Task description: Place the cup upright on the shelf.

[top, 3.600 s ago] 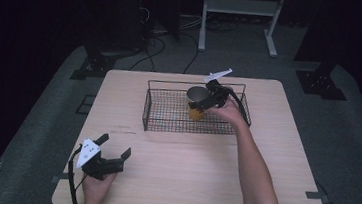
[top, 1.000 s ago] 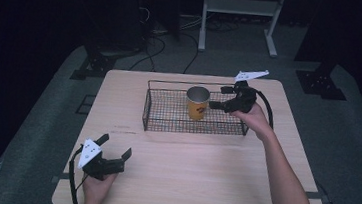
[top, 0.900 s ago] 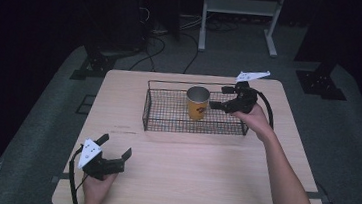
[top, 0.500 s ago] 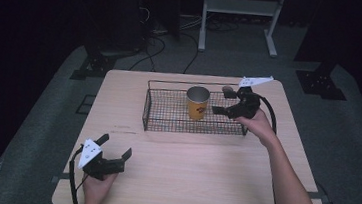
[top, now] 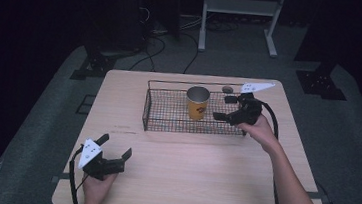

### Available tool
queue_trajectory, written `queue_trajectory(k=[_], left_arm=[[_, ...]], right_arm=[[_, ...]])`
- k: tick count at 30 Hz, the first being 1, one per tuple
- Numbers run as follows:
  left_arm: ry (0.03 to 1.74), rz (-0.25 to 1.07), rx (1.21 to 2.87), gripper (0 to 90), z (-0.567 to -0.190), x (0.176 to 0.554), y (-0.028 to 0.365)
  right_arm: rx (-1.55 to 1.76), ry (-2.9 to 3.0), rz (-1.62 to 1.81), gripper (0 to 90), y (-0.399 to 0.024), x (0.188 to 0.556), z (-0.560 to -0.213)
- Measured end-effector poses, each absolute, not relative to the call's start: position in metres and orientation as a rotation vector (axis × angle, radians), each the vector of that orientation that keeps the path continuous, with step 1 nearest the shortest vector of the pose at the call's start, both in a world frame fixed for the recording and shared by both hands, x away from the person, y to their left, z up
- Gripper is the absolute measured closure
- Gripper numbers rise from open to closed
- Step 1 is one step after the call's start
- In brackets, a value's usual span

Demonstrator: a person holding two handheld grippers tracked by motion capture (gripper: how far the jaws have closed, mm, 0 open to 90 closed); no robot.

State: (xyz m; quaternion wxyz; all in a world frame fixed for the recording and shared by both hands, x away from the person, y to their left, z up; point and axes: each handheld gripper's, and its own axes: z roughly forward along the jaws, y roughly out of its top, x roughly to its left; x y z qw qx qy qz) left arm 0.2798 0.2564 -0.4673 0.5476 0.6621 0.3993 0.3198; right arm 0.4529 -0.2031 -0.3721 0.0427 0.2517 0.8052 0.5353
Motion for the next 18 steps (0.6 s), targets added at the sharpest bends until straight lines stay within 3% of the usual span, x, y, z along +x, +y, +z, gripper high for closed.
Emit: queue_trajectory(k=[18], left_arm=[[0.947, 0.759, 1.567, 0.0, -0.467, 0.280, 0.256]], right_arm=[[0.773, 2.486, 1.641, 0.0, -0.212, 0.436, -0.385]])
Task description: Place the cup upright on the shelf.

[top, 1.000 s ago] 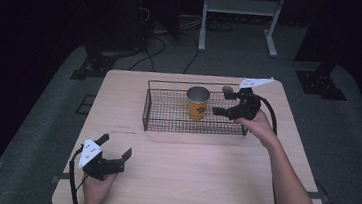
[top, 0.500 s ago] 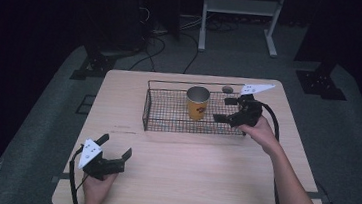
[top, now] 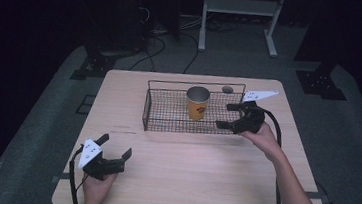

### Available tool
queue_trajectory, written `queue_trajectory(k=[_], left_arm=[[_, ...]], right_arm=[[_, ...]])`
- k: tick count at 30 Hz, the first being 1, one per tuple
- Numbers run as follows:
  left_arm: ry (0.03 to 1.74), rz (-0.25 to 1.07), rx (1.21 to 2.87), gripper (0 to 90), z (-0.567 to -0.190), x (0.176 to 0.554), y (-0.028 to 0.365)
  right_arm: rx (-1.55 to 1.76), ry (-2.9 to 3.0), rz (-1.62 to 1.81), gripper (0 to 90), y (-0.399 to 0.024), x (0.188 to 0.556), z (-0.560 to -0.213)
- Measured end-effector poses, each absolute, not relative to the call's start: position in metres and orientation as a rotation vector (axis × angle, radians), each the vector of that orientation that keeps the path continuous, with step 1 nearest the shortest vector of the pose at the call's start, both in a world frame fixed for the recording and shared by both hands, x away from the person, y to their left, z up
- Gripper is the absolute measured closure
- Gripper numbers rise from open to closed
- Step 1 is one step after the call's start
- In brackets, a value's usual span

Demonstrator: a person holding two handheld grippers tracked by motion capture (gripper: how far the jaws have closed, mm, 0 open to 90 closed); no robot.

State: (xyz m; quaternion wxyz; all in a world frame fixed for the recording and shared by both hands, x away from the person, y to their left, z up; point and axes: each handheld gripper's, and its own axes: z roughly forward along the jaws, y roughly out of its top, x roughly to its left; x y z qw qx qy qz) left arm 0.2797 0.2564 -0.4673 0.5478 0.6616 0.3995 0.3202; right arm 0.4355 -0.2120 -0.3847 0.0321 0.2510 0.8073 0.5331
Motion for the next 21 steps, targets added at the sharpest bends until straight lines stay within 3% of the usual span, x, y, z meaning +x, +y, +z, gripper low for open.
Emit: queue_trajectory(k=[21], left_arm=[[0.949, 0.762, 1.570, 0.0, -0.467, 0.280, 0.256]], right_arm=[[0.757, 2.508, 1.646, 0.0, -0.219, 0.412, -0.398]])
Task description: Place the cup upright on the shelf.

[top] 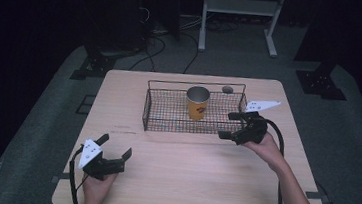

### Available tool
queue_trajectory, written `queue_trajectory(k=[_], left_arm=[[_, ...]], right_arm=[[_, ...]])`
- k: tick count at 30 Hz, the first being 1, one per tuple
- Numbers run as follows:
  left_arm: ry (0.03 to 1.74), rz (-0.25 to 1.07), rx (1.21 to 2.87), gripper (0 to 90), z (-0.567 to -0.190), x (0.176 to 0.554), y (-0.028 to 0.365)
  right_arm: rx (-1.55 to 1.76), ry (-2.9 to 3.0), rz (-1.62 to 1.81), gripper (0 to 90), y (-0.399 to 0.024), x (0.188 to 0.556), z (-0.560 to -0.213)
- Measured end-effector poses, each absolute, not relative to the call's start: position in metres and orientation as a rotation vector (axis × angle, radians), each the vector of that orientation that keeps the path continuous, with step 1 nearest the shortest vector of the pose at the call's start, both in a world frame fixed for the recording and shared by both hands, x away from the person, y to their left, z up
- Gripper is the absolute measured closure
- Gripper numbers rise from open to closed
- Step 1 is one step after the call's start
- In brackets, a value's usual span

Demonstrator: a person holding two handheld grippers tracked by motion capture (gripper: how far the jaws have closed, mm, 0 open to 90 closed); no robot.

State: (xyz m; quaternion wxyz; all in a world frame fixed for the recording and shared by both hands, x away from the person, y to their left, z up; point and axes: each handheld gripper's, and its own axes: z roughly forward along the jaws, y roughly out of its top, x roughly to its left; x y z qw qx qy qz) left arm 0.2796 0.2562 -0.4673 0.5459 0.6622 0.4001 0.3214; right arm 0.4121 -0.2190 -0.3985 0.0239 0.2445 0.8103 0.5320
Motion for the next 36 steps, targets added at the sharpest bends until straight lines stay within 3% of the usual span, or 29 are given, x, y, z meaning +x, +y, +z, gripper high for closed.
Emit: queue_trajectory(k=[36], left_arm=[[0.948, 0.765, 1.570, 0.0, -0.467, 0.280, 0.256]], right_arm=[[0.765, 2.481, 1.629, 0.0, -0.233, 0.360, -0.429]])
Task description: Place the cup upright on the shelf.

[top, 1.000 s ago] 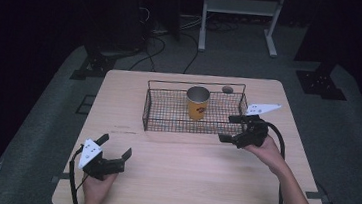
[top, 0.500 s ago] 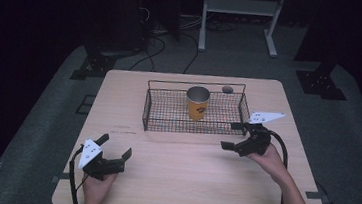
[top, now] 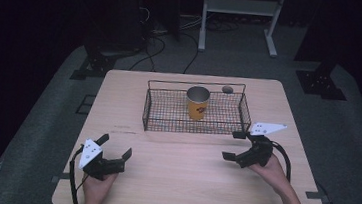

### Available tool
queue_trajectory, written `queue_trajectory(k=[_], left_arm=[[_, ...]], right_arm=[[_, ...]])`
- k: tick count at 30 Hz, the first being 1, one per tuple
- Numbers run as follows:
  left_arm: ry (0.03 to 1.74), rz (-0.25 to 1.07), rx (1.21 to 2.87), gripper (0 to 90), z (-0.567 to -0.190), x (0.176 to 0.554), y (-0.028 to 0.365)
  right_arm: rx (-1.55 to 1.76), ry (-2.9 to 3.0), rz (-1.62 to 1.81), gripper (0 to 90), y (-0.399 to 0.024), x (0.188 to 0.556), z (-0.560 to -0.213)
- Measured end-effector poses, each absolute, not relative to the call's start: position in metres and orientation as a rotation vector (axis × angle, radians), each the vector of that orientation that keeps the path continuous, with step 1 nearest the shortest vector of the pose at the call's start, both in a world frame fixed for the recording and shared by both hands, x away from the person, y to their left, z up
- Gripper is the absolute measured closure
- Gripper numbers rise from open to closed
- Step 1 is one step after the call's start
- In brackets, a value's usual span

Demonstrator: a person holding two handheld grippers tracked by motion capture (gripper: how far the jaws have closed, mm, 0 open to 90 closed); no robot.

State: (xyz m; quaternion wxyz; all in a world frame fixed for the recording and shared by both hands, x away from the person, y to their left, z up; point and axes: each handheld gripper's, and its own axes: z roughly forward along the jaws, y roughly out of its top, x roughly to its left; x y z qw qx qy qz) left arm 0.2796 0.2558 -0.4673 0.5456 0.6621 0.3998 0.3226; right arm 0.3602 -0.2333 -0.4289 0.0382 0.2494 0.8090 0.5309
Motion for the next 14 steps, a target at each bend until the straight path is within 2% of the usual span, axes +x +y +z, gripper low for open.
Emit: queue_trajectory(k=[9, 14], left_arm=[[0.952, 0.771, 1.572, 0.0, -0.467, 0.280, 0.256], [0.953, 0.773, 1.574, 0.0, -0.467, 0.280, 0.256]], right_arm=[[0.803, 2.411, 1.651, 0.0, -0.243, 0.342, -0.437], [0.922, 2.186, 1.832, 0.0, -0.256, 0.323, -0.459]])
